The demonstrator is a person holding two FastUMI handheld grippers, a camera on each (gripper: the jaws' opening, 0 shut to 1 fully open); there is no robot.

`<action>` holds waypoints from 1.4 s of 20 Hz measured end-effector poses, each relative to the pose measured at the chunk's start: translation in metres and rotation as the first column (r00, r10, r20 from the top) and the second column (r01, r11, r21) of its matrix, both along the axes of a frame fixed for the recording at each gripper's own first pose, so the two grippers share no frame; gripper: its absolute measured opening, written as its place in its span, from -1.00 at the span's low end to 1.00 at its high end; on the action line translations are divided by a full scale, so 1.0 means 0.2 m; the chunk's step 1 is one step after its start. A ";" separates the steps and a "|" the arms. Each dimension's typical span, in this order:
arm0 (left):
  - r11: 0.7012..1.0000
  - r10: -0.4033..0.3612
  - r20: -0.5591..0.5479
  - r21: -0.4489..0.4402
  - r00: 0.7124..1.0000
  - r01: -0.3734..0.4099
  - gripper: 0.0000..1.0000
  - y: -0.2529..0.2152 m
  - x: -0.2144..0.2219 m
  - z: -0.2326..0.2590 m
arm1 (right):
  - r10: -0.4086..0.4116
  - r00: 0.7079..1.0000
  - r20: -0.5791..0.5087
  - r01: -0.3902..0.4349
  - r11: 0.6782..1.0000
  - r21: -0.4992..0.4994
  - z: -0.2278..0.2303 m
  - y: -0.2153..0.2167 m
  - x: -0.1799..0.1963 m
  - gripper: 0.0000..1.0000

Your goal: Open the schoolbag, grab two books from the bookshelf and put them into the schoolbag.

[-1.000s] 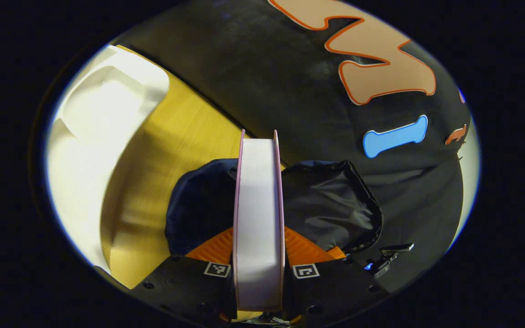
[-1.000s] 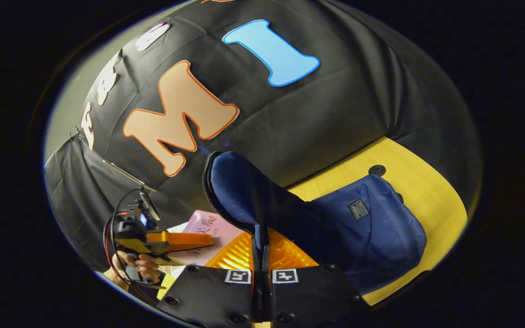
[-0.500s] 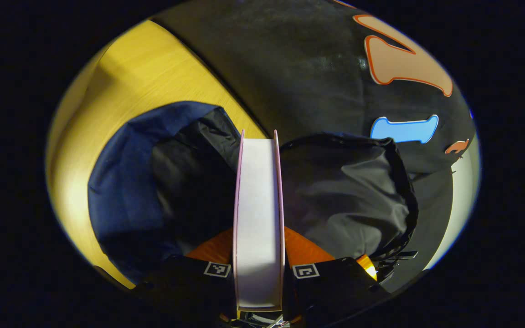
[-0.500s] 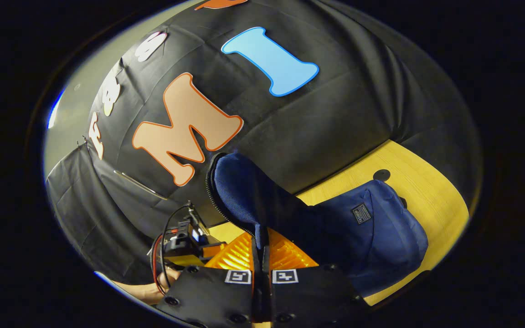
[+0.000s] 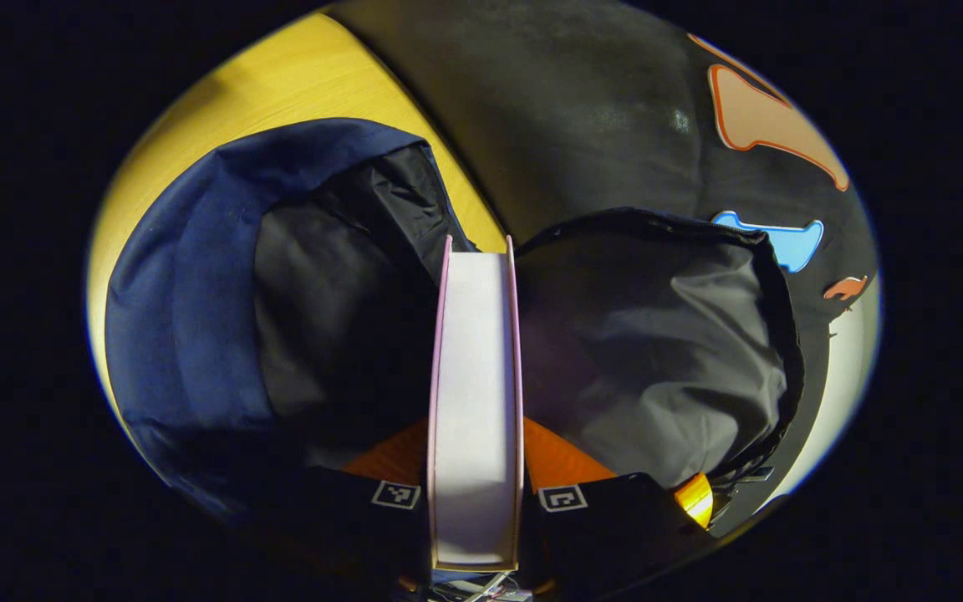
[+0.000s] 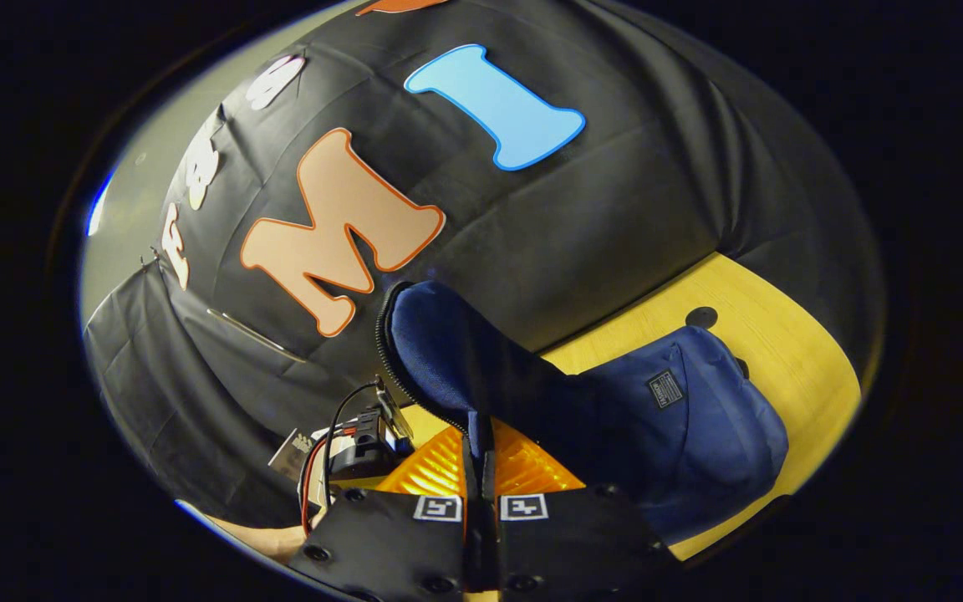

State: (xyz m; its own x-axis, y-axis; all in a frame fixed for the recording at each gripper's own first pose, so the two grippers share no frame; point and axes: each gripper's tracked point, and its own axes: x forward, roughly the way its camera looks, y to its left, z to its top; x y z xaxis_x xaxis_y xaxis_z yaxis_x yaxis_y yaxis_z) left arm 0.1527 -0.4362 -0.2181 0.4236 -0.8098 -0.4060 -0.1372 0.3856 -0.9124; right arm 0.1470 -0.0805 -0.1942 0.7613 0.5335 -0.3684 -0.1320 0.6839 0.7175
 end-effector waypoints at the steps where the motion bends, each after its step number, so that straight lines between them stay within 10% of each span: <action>1: 0.996 -0.038 0.015 0.082 0.999 0.036 -0.01 0.04 -0.05 -0.02 | -0.001 1.000 -0.002 0.001 1.000 -0.001 0.00 0.00 0.00 -0.94; 7: 0.858 -0.246 0.117 0.489 0.962 0.160 0.84 0.12 -0.07 -0.14 | -0.002 1.000 -0.007 0.002 1.000 -0.014 -0.01 0.01 -0.01 -0.94; 13: 0.699 -0.364 0.297 0.714 0.883 0.048 0.88 0.39 -0.04 0.06 | -0.009 1.000 -0.011 0.009 0.999 -0.032 -0.03 0.02 -0.02 -0.94; 28: 0.614 -0.272 0.554 0.730 0.787 -0.301 0.88 1.42 -0.22 0.63 | -0.017 1.000 -0.014 0.016 0.996 -0.084 -0.04 0.06 -0.03 -0.94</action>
